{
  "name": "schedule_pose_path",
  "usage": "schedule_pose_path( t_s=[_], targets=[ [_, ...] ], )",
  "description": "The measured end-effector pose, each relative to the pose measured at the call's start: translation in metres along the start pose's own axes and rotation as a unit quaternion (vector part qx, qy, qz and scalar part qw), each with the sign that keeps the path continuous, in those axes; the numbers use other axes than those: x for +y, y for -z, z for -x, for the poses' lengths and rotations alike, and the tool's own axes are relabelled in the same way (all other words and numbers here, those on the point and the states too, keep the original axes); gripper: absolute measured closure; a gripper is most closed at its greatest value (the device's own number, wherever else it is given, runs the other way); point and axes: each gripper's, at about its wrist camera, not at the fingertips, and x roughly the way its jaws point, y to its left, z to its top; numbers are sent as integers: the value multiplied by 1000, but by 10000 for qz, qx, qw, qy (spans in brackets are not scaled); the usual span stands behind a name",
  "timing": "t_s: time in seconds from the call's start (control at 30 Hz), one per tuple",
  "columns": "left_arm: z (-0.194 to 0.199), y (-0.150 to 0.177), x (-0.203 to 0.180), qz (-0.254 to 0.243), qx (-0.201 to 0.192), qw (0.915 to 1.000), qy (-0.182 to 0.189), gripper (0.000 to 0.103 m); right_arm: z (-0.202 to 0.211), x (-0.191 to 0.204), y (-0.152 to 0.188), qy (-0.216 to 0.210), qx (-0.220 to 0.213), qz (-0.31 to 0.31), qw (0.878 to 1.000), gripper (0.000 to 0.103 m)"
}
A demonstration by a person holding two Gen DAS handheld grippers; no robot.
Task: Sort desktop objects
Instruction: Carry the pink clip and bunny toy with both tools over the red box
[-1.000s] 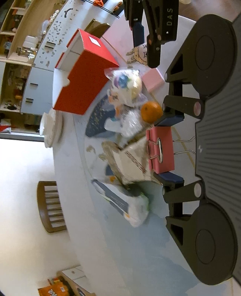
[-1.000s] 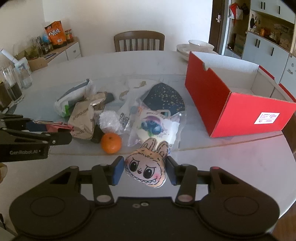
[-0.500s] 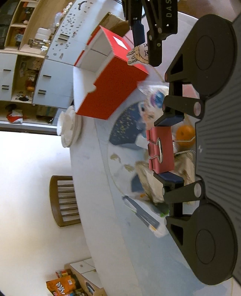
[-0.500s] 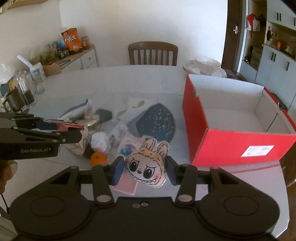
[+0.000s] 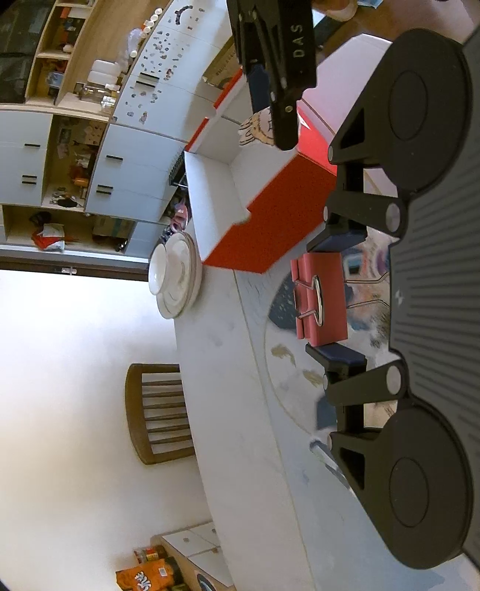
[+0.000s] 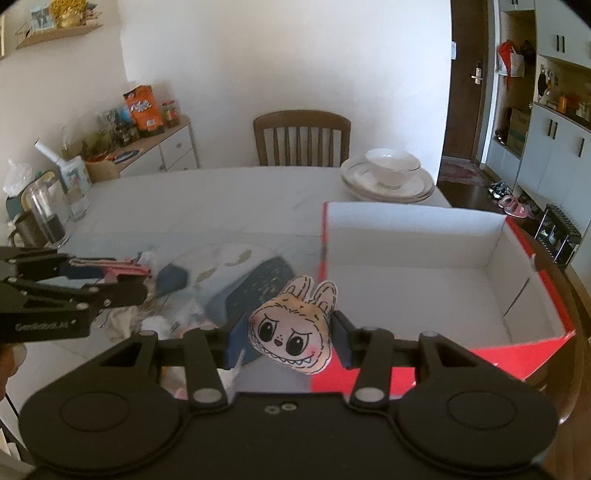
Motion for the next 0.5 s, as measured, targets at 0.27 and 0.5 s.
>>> schedule_pose_path(
  t_s=[0.27,0.5],
  targets=[
    [-15,-21,-28,-29,26,10000,63,53,-3,-41,-11,43,-59,-1,10000,56],
    [-32,-38,-52,-150,95,9998,104,53,-5,-73,-17,74,-60,19,10000,56]
  ],
)
